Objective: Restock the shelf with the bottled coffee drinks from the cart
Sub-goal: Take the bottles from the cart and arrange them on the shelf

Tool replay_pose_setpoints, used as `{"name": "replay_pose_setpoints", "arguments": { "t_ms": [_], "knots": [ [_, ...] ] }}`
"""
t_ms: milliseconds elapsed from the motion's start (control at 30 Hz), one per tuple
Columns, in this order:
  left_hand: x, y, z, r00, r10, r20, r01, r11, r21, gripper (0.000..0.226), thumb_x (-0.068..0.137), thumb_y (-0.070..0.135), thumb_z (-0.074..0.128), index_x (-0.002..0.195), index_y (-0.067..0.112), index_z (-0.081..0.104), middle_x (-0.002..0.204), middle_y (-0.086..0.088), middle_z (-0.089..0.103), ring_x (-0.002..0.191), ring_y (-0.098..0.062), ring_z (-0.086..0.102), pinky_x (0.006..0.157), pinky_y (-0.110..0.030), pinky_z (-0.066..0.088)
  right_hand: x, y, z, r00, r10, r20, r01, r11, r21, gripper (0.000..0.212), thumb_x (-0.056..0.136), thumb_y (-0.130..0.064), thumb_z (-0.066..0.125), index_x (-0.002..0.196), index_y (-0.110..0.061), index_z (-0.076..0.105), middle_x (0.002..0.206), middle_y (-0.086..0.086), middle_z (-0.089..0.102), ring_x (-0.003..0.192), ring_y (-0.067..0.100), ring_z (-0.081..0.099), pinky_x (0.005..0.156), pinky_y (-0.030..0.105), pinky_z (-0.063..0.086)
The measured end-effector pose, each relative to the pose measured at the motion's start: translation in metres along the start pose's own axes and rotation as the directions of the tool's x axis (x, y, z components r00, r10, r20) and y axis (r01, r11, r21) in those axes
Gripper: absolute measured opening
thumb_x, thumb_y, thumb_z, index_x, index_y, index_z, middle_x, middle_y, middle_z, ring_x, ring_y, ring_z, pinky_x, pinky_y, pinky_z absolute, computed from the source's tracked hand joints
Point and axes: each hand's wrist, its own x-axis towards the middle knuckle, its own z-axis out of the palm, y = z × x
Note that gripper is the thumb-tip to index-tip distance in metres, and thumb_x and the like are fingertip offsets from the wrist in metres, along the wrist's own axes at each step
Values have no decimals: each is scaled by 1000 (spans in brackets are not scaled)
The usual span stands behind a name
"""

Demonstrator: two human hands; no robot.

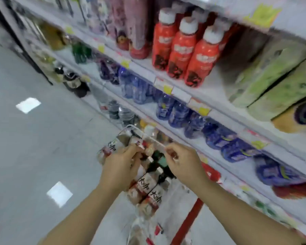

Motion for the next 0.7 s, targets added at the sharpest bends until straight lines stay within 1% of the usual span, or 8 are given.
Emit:
{"name": "replay_pose_setpoints", "arguments": {
  "t_ms": [67,133,233,300,400,567,633,700],
  "knots": [
    [-28,-50,7,983,-174,50,174,985,20,23,79,28,51,93,25,70,80,4,71,69,-19,64,54,-30,48,11,4,51,993,72,98,-72,997,-3,15,88,-16,58,102,-16,65,91,0,66,79,17,61,71,31,51],
    [-50,-91,12,945,-312,94,311,950,23,27,83,31,46,96,25,69,86,4,72,76,-24,67,62,-34,53,21,12,97,971,157,180,-162,987,10,19,89,-17,57,108,-17,62,90,-4,61,79,11,57,70,24,48],
    [-68,-141,28,907,-407,104,407,913,23,20,90,17,54,103,24,68,104,10,69,92,-18,65,75,-29,48,33,27,154,909,289,301,-305,952,7,35,91,-20,58,125,-18,53,102,-2,59,87,11,56,74,22,46],
    [-69,-164,39,892,-443,93,444,896,1,23,90,13,54,107,24,66,111,11,66,100,-17,61,79,-28,45,42,38,183,861,383,336,-411,911,16,49,90,-22,60,136,-16,44,123,6,56,103,19,57,86,33,50],
    [-55,-188,62,894,-442,79,446,894,-51,29,90,11,53,116,21,62,119,6,60,109,-17,55,84,-30,44,56,53,214,815,504,288,-549,829,105,60,89,-24,62,142,-14,35,137,7,49,115,20,53,89,27,44],
    [-15,-215,106,897,-436,73,442,888,-127,45,85,19,59,130,18,50,127,-3,51,115,-24,49,93,-37,42,83,66,245,735,630,251,-677,706,210,62,84,-37,66,136,-11,43,131,1,54,115,18,53,86,21,41],
    [-2,-221,117,893,-442,86,447,892,-63,57,82,32,61,135,21,43,134,-2,49,120,-25,46,101,-41,37,91,67,257,693,663,284,-719,664,203,61,79,-44,69,128,-12,50,124,-1,57,109,17,55,81,23,42],
    [6,-228,124,887,-448,112,446,894,40,69,80,43,61,141,23,35,139,-1,46,125,-25,42,103,-42,30,98,67,266,655,689,310,-751,637,171,69,72,-52,71,124,-12,52,125,5,58,114,23,53,87,29,43]
  ]
}}
